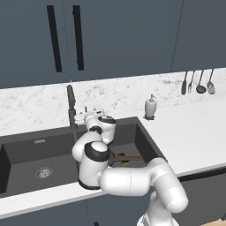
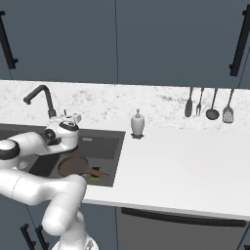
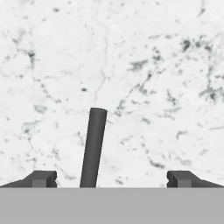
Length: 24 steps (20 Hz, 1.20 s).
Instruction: Pick the pan and sponge and place them into the sink. Then turn on the water.
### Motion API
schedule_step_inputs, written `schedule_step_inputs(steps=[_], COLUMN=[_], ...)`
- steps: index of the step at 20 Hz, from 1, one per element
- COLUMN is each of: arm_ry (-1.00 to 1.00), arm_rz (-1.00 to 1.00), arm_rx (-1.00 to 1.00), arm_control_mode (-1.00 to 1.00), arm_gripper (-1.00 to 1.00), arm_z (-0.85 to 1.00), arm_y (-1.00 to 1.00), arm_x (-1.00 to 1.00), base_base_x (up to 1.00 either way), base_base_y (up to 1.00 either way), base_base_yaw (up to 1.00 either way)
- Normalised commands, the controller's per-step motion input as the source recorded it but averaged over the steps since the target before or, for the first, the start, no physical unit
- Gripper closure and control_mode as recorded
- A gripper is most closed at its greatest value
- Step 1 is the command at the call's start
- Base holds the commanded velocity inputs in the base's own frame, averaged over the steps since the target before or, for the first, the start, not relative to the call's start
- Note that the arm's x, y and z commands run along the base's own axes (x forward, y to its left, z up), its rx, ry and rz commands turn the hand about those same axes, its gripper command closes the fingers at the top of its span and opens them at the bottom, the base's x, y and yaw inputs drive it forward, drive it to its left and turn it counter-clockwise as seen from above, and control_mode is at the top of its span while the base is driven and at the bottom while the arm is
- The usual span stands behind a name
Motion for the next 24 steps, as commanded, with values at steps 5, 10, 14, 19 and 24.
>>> schedule_step_inputs(steps=[5,10,14,19,24], arm_ry=[0.00,0.00,0.00,0.00,0.00], arm_rz=[0.00,0.00,0.00,0.00,0.00], arm_rx=[0.01,0.03,0.02,0.05,0.05], arm_control_mode=[-1.00,-1.00,-1.00,-1.00,-1.00], arm_gripper=[-1.00,-1.00,-1.00,-1.00,-1.00], arm_z=[0.00,0.00,0.00,0.00,0.00], arm_y=[-0.42,-0.60,-0.51,-0.55,-0.66], arm_x=[0.06,0.00,0.00,0.00,0.00], base_base_x=[0.00,0.00,0.00,0.00,0.00], base_base_y=[0.00,0.00,0.00,0.00,0.00], base_base_yaw=[0.00,0.00,0.00,0.00,0.00])
